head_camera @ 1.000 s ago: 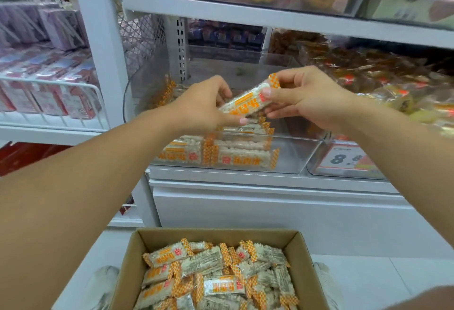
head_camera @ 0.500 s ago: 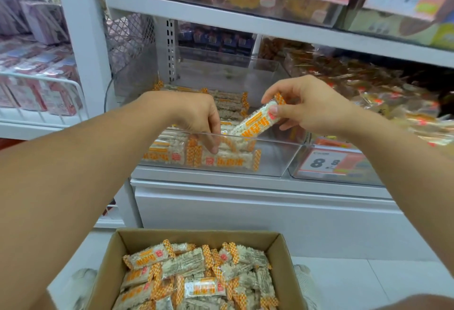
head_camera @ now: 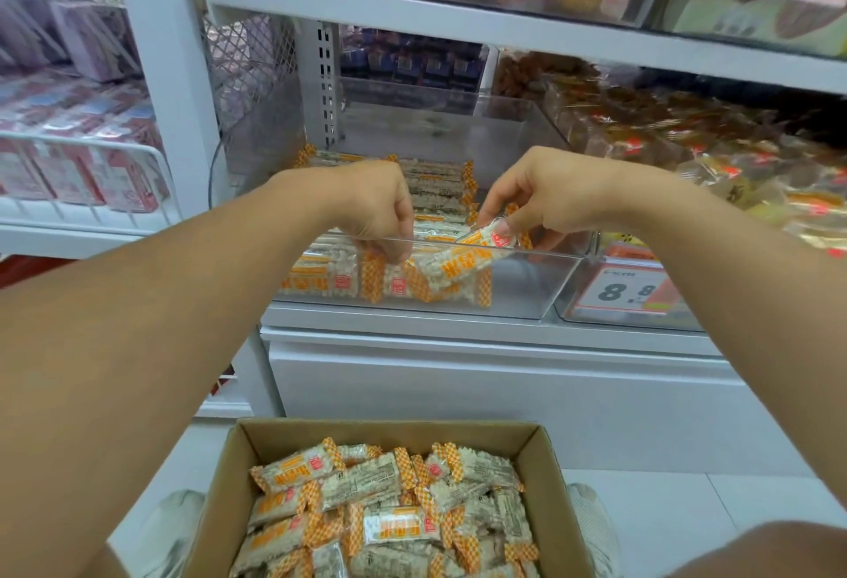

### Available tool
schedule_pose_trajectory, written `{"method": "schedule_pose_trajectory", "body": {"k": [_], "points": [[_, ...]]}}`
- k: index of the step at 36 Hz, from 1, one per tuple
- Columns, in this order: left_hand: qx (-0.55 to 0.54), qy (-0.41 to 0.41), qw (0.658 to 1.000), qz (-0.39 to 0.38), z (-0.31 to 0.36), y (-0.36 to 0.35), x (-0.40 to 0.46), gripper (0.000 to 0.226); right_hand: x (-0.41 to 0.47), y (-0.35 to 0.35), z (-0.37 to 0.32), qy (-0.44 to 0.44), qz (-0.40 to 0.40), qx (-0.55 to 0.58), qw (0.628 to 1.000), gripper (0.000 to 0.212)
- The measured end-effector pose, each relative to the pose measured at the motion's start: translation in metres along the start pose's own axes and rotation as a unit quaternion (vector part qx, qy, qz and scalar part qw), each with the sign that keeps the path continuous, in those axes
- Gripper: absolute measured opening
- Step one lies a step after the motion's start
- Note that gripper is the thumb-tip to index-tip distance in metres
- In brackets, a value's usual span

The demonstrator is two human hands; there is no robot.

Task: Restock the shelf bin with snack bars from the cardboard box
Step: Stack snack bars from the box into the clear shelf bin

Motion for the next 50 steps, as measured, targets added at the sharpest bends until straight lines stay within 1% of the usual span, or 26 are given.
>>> {"method": "schedule_pose_trajectory", "body": {"k": [2, 5, 7, 10, 13, 16, 20, 24, 30, 33, 37, 40, 43, 48, 50], "points": [[0.014, 0.018, 1.0, -0.001, 0.0, 0.002, -0.003, 0.009, 0.003, 0.001, 0.0, -0.017, -0.009, 0.0, 1.0, 0.015], [0.071, 0.052, 0.996, -0.019, -0.001, 0.007, -0.007, 0.036, 0.006, -0.004, 0.001, -0.049, -0.064, -0.036, 0.996, 0.014], [0.091, 0.076, 0.992, -0.039, -0.003, 0.009, -0.009, 0.043, 0.006, -0.012, 0.0, -0.063, -0.091, -0.061, 0.992, 0.008], [0.041, 0.092, 0.994, -0.049, -0.004, 0.01, -0.011, 0.032, 0.007, -0.02, 0.001, -0.069, -0.099, -0.029, 0.992, 0.002], [0.017, 0.082, 0.995, -0.044, -0.003, 0.01, -0.01, 0.021, 0.006, -0.022, 0.0, -0.078, -0.095, 0.007, 0.992, 0.007], [0.01, 0.067, 0.997, -0.048, -0.004, 0.008, -0.009, 0.018, 0.008, -0.025, 0.0, -0.115, -0.08, 0.049, 0.989, 0.021], [-0.02, 0.06, 0.997, -0.039, -0.008, 0.006, -0.01, 0.018, 0.01, -0.029, -0.006, -0.171, -0.055, 0.07, 0.981, 0.048], [-0.03, 0.058, 0.998, -0.024, -0.008, 0.007, -0.012, 0.011, 0.013, -0.032, -0.012, -0.206, -0.049, 0.062, 0.975, 0.059], [-0.022, 0.059, 0.998, -0.024, -0.011, 0.006, -0.01, 0.004, 0.016, -0.034, -0.022, -0.226, -0.054, 0.028, 0.972, 0.049], [-0.021, 0.061, 0.998, -0.019, -0.013, 0.005, -0.009, 0.007, 0.017, -0.036, -0.024, -0.231, -0.062, 0.03, 0.97, 0.051], [-0.014, 0.065, 0.998, -0.015, -0.011, 0.006, -0.008, 0.006, 0.012, -0.037, -0.022, -0.23, -0.071, 0.066, 0.968, 0.06], [0.022, 0.062, 0.998, -0.02, -0.007, 0.007, -0.007, 0.008, 0.007, -0.038, -0.024, -0.223, -0.071, 0.068, 0.97, 0.057], [0.034, 0.062, 0.997, -0.02, -0.005, 0.006, -0.007, 0.009, 0.003, -0.036, -0.024, -0.212, -0.053, 0.075, 0.973, 0.056], [-0.013, 0.053, 0.998, -0.017, -0.009, 0.006, -0.011, 0.007, -0.004, -0.03, -0.021, -0.196, 0.011, 0.083, 0.977, 0.056], [-0.035, 0.05, 0.998, -0.021, -0.011, 0.006, -0.013, 0.009, -0.005, -0.031, -0.02, -0.188, 0.007, 0.065, 0.98, 0.057]]}}
Point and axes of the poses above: each hand's wrist, its own x-axis towards the middle knuckle, its own y-axis out of the back of the hand, z = x × y, the point moved 1 cm from there along x, towards the middle knuckle, and after that the axes turned 4 degrees about z, right-handed, at the moved point
